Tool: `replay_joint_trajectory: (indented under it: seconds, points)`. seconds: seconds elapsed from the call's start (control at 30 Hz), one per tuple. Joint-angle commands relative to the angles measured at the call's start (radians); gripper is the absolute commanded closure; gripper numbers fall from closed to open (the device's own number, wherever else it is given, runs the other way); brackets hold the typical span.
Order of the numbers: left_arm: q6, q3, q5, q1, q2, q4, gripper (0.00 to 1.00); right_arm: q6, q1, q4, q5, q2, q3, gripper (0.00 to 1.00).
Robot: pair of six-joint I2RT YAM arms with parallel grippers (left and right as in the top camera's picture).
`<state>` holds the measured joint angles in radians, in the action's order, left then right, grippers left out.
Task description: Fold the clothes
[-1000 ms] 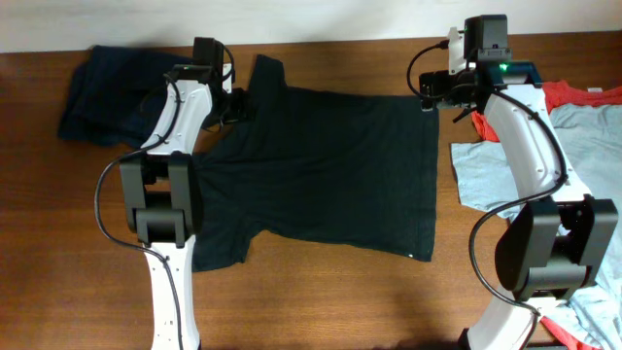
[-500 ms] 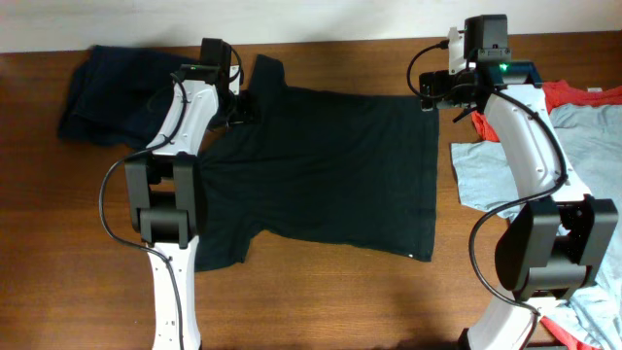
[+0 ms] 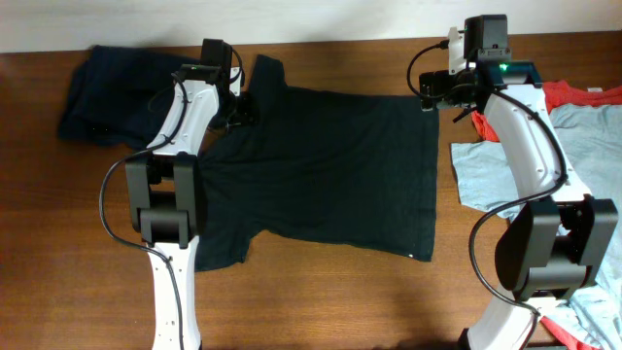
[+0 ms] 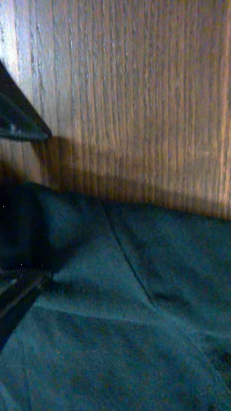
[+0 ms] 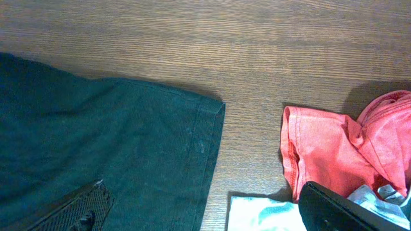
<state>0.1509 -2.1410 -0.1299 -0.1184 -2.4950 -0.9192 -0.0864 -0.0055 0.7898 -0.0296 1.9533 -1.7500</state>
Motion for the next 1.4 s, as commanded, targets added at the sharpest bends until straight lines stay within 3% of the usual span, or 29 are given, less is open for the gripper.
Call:
replay_joint_trajectory:
  seconds: [0.0,0.23,0.4,0.5,0.63,0.9,1.37]
  points:
    - [-0.011,-0.002,0.002,-0.002,-0.016,-0.002,0.47,0.002,0.005,0.000,-0.002,0.002,0.000,0.02]
    - [-0.011,-0.002,0.022,-0.003,-0.016,0.018,0.53,0.002,0.005,0.000,-0.002,0.002,0.000,0.02]
    - [-0.011,-0.002,0.022,-0.002,-0.016,0.027,0.72,0.002,0.005,0.000,-0.002,0.002,0.000,0.02]
    - [-0.011,-0.003,0.022,-0.002,-0.016,0.040,0.76,0.002,0.005,0.000,-0.002,0.002,0.000,0.01]
    - [-0.011,-0.003,0.023,-0.002,-0.016,0.056,0.99,0.002,0.005,0.000,-0.002,0.002,0.000,0.01]
    - [-0.011,-0.056,0.235,-0.015,-0.006,0.024,0.99,0.002,0.005,0.000,-0.002,0.002,0.000,0.01]
    - [-0.051,-0.087,0.415,-0.122,0.020,0.008,0.99,0.002,0.005,0.000,-0.002,0.002,0.000,0.01]
